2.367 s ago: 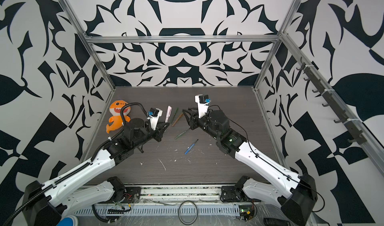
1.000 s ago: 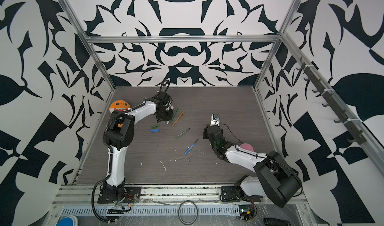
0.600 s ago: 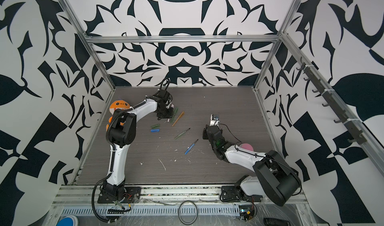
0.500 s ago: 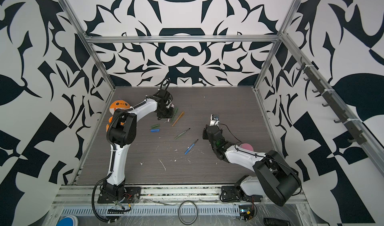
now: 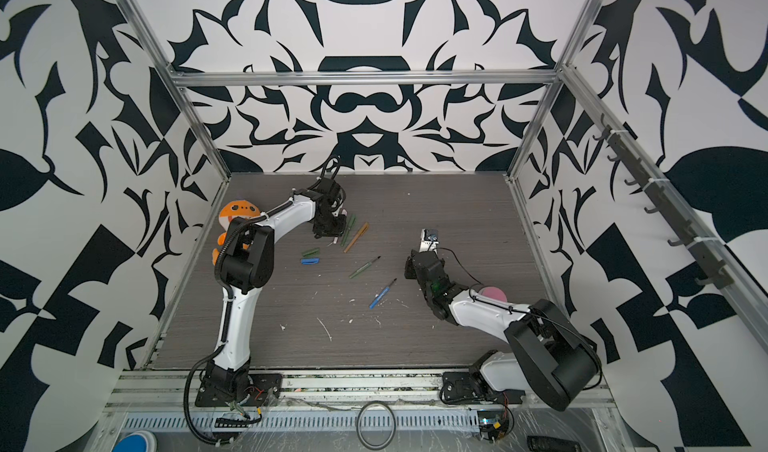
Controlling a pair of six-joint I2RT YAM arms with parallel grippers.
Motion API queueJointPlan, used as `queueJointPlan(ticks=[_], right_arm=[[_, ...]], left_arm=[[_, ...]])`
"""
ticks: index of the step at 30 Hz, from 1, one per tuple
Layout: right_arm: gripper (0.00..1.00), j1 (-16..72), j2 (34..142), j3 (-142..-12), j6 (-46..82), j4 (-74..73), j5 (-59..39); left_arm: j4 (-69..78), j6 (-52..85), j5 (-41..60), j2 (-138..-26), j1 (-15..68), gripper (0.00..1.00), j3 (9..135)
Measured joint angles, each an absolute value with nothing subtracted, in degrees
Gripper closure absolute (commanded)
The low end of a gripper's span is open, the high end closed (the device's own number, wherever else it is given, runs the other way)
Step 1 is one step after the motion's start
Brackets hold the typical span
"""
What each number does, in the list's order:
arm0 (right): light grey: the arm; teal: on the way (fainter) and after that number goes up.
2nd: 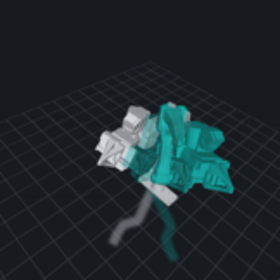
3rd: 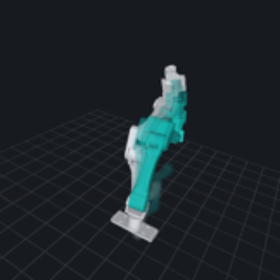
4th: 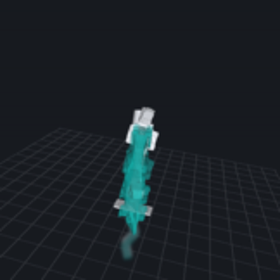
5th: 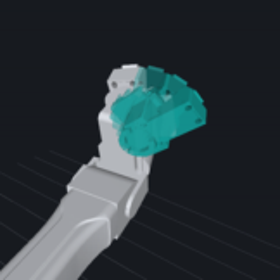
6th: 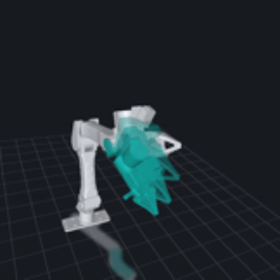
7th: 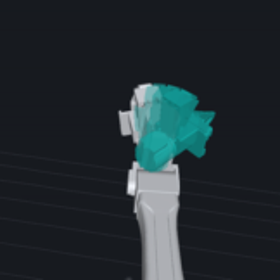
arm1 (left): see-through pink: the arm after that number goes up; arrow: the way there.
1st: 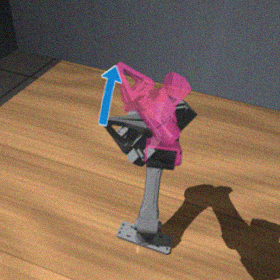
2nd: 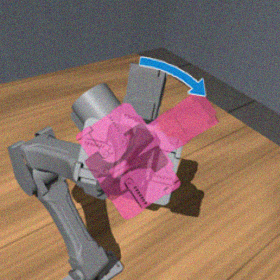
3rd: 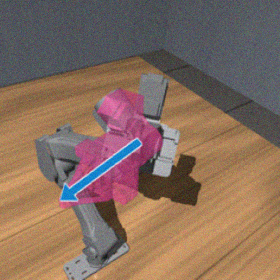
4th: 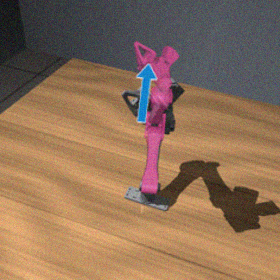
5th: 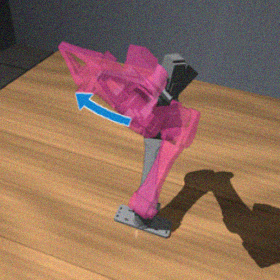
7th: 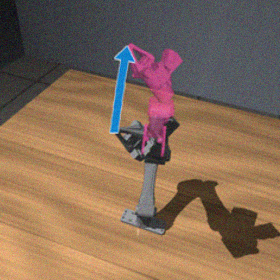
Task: Insert the pens into the pen caps
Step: 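Lower the capped pen with the left gripper while the right arm withdraws, then release the capped pink pen and move the left gripper over the green cap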
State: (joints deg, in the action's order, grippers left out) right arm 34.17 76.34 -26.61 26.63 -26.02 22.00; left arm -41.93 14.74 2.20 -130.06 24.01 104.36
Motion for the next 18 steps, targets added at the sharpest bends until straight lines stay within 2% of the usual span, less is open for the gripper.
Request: queueJointPlan(ticks=[14, 18], right_arm=[[0.68, 34.17, 76.36, -26.61, 26.87, -26.02, 21.47], [0.68, 34.17, 76.36, -26.61, 26.87, -26.02, 21.21]], left_arm=[[-44.56, 13.47, 2.35, -130.89, 24.01, 0.77, 106.72], [-43.97, 13.04, 1.34, -128.05, 23.97, 0.7, 104.12]])
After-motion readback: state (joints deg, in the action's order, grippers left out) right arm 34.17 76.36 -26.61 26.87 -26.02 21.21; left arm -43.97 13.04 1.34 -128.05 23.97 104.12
